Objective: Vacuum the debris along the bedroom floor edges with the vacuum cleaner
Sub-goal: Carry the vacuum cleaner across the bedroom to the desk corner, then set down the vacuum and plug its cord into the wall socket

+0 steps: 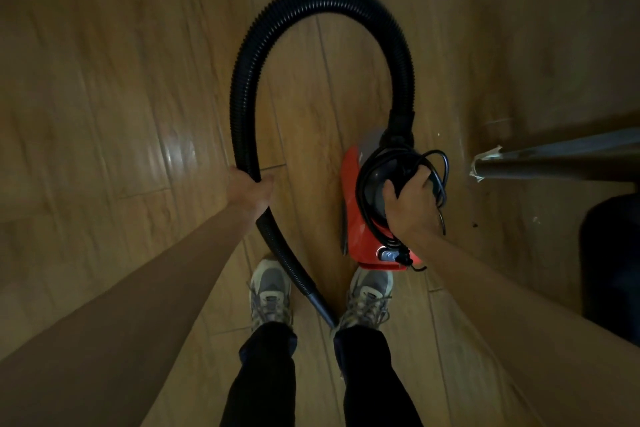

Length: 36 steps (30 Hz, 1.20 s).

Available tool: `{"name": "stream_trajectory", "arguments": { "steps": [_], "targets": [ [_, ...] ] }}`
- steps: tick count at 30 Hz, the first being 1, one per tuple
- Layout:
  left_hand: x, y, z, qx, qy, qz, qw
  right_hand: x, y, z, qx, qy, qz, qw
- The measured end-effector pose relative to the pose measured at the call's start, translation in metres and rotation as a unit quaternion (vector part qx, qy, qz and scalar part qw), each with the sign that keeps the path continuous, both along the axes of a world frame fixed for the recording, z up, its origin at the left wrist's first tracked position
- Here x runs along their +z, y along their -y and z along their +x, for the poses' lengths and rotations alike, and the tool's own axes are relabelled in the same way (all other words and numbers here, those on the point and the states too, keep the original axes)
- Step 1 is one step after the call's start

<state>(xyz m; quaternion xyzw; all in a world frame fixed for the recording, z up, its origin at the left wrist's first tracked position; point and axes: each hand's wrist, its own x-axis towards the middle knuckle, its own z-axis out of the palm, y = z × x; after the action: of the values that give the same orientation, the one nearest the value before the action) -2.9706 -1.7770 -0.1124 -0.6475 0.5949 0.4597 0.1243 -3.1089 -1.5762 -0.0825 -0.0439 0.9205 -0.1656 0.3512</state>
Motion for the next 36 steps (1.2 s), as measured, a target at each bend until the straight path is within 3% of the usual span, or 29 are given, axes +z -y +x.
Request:
{"name": "stream_trajectory", "arguments": {
  "steps": [4, 8, 13, 19, 31, 34, 36],
  "targets": [
    [0.035, 0.026, -0.002, -0.058, -0.005, -0.015, 0.998, 0.029, 0.009, -0.007, 0.083, 0.010, 0.070, 0.994],
    [0.083, 0.050, -0.013, -0.188, -0.035, -0.039, 0.981, 0.075, 0.029, -0.020, 0.157, -0.010, 0.069, 0.985],
    [0.154, 0.076, -0.031, -0.410, 0.011, -0.122, 0.904, 0.144, 0.058, -0.043, 0.206, -0.026, 0.048, 0.977],
    [0.284, 0.115, -0.058, -0.536, 0.029, -0.168, 0.827, 0.268, 0.089, -0.073, 0.232, -0.077, 0.059, 0.968],
    [0.541, 0.167, -0.068, -0.553, 0.030, -0.335, 0.762, 0.537, 0.148, -0.068, 0.220, -0.190, 0.017, 0.957],
    [0.595, 0.164, -0.070, -0.521, -0.035, -0.474, 0.709, 0.590, 0.150, -0.056, 0.222, -0.224, 0.011, 0.949],
    [0.625, 0.158, -0.070, -0.544, -0.029, -0.439, 0.714, 0.622, 0.144, -0.050, 0.221, -0.243, 0.018, 0.944]
  ]
}}
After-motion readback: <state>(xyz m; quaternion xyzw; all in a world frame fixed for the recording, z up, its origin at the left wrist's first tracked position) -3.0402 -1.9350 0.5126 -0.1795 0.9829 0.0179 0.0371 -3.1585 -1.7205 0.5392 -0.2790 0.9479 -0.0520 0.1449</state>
